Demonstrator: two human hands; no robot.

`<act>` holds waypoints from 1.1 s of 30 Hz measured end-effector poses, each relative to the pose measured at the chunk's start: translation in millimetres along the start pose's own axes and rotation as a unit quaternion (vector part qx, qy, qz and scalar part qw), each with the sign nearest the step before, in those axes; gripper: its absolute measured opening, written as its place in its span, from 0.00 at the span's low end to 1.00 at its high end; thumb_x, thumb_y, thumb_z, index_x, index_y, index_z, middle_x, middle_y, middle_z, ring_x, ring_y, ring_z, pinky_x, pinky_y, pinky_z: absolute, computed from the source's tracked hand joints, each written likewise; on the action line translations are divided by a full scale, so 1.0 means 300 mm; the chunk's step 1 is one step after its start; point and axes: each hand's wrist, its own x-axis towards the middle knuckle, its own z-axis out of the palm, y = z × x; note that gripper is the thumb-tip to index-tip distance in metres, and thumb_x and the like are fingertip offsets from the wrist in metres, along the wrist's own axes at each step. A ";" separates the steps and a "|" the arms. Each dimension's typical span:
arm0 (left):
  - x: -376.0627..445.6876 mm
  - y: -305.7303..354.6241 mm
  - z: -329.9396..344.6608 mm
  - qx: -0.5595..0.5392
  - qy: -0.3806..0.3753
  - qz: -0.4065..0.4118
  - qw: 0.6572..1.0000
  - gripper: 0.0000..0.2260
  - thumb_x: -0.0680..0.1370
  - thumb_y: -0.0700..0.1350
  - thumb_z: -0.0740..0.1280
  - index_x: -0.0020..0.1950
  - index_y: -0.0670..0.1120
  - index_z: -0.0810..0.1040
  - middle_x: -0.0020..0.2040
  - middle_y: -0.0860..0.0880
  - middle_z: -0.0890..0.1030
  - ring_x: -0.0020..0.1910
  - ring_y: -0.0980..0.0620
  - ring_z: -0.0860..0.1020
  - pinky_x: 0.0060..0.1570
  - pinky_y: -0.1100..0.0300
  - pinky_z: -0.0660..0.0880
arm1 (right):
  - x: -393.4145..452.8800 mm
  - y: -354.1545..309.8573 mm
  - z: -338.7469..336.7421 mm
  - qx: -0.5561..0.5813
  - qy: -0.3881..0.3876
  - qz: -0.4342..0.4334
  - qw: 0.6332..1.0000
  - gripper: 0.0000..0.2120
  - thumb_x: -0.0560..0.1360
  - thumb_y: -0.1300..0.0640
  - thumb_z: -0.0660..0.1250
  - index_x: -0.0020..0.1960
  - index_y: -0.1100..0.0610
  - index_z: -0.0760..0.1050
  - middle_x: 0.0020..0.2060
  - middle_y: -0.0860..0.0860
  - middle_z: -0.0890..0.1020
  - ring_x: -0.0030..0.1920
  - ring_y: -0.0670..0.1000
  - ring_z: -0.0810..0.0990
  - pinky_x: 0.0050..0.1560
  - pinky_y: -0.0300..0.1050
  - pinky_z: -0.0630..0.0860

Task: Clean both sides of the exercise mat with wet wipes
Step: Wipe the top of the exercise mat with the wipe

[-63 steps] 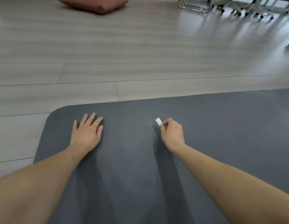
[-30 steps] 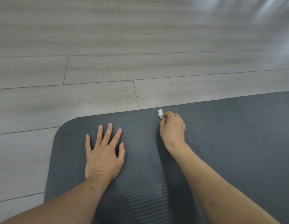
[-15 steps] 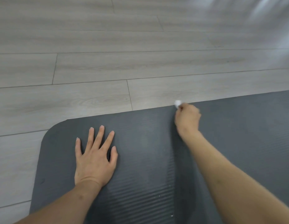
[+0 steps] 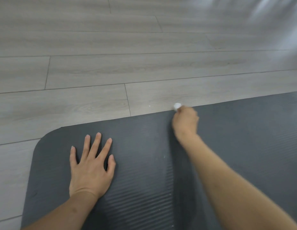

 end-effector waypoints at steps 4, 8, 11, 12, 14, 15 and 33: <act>-0.004 -0.005 -0.001 0.000 -0.002 0.002 1.000 0.27 0.82 0.60 0.48 0.81 0.60 0.64 0.84 0.54 0.56 0.84 0.50 0.49 0.80 0.38 0.45 | -0.327 -0.334 0.071 0.046 -0.148 -0.247 0.957 0.10 0.74 0.67 0.61 0.52 0.63 0.78 0.48 0.60 0.79 0.48 0.62 0.77 0.46 0.53 0.75; 0.002 0.002 -0.009 -0.004 -0.003 0.000 1.000 0.27 0.82 0.60 0.47 0.81 0.60 0.64 0.84 0.53 0.56 0.84 0.50 0.49 0.80 0.39 0.43 | -0.134 -0.079 0.048 0.048 -0.036 -0.229 0.971 0.03 0.69 0.71 0.66 0.42 0.66 0.77 0.40 0.62 0.76 0.37 0.63 0.77 0.33 0.49 0.69; 0.005 0.009 -0.014 -0.002 -0.015 -0.005 1.000 0.28 0.82 0.61 0.44 0.82 0.60 0.60 0.84 0.54 0.53 0.84 0.50 0.46 0.80 0.39 0.41 | 0.048 0.189 -0.047 0.000 -0.010 -0.020 1.000 0.09 0.76 0.65 0.61 0.51 0.65 0.78 0.49 0.63 0.77 0.46 0.67 0.77 0.42 0.52 0.68; 0.007 0.009 -0.015 -0.002 -0.021 -0.005 1.000 0.28 0.82 0.61 0.43 0.82 0.61 0.58 0.84 0.55 0.51 0.84 0.51 0.45 0.80 0.39 0.40 | 0.058 0.212 -0.057 -0.003 0.001 0.023 1.000 0.11 0.76 0.65 0.59 0.52 0.64 0.78 0.50 0.63 0.77 0.49 0.67 0.77 0.44 0.51 0.68; 0.005 0.006 -0.020 -0.002 -0.026 -0.005 1.000 0.28 0.82 0.61 0.42 0.83 0.61 0.56 0.84 0.56 0.49 0.84 0.51 0.44 0.80 0.39 0.39 | -0.004 0.106 -0.041 -0.006 0.015 0.028 0.999 0.11 0.75 0.66 0.58 0.51 0.62 0.78 0.48 0.61 0.78 0.48 0.65 0.79 0.44 0.49 0.69; 0.004 0.005 -0.022 -0.003 -0.025 -0.004 1.000 0.28 0.82 0.61 0.43 0.83 0.61 0.57 0.84 0.56 0.49 0.84 0.51 0.44 0.80 0.39 0.40 | -0.073 0.013 -0.015 0.001 -0.007 0.000 1.000 0.11 0.75 0.66 0.58 0.50 0.60 0.78 0.47 0.60 0.79 0.48 0.64 0.80 0.43 0.49 0.71; 0.005 0.006 -0.031 -0.027 -0.023 -0.012 0.999 0.30 0.82 0.59 0.44 0.84 0.55 0.58 0.84 0.57 0.51 0.84 0.53 0.44 0.80 0.39 0.43 | -0.314 -0.340 0.086 0.066 -0.123 -0.177 0.974 0.12 0.75 0.66 0.61 0.55 0.61 0.78 0.53 0.58 0.79 0.53 0.58 0.78 0.53 0.50 0.75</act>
